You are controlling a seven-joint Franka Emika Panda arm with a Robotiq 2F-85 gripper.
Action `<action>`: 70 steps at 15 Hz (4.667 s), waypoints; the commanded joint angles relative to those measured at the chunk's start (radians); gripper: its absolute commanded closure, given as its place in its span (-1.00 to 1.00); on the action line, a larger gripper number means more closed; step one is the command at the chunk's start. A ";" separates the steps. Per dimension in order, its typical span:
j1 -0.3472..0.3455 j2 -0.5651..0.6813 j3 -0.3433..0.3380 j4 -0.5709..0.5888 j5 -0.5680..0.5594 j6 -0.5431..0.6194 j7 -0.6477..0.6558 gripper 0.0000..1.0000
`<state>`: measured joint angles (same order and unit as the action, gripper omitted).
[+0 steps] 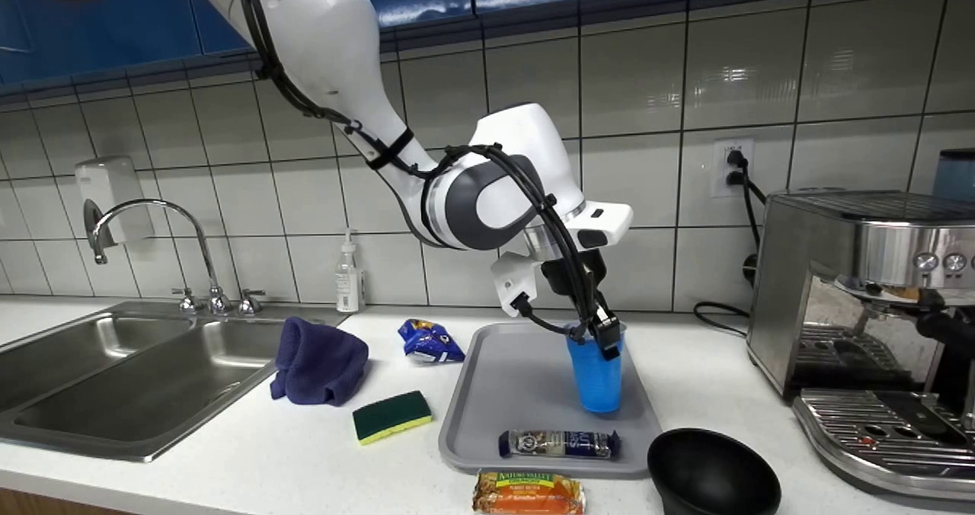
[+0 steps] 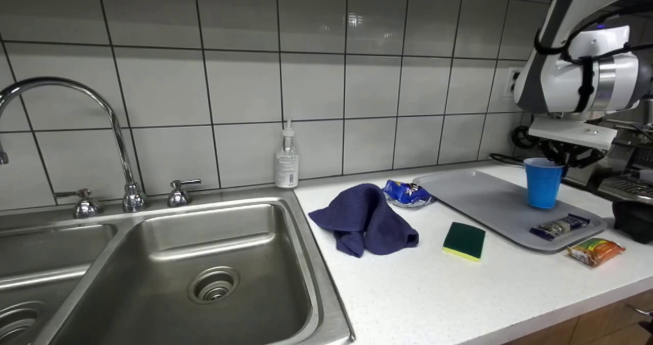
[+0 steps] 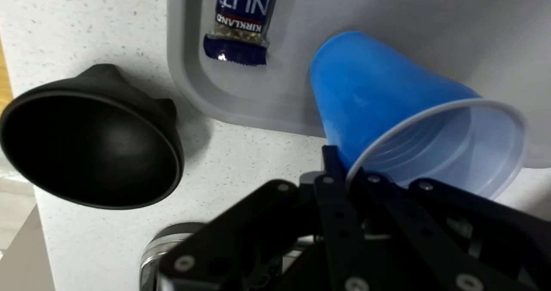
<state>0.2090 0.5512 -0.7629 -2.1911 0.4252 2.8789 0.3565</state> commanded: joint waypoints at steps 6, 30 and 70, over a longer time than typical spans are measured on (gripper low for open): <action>-0.072 -0.025 0.048 0.029 -0.190 -0.054 0.167 0.98; -0.128 -0.063 0.097 0.013 -0.210 -0.051 0.177 -0.90; 0.218 -0.490 0.044 -0.359 -0.295 0.005 0.192 -1.00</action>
<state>0.3938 0.1211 -0.7185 -2.5080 0.1732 2.8637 0.5296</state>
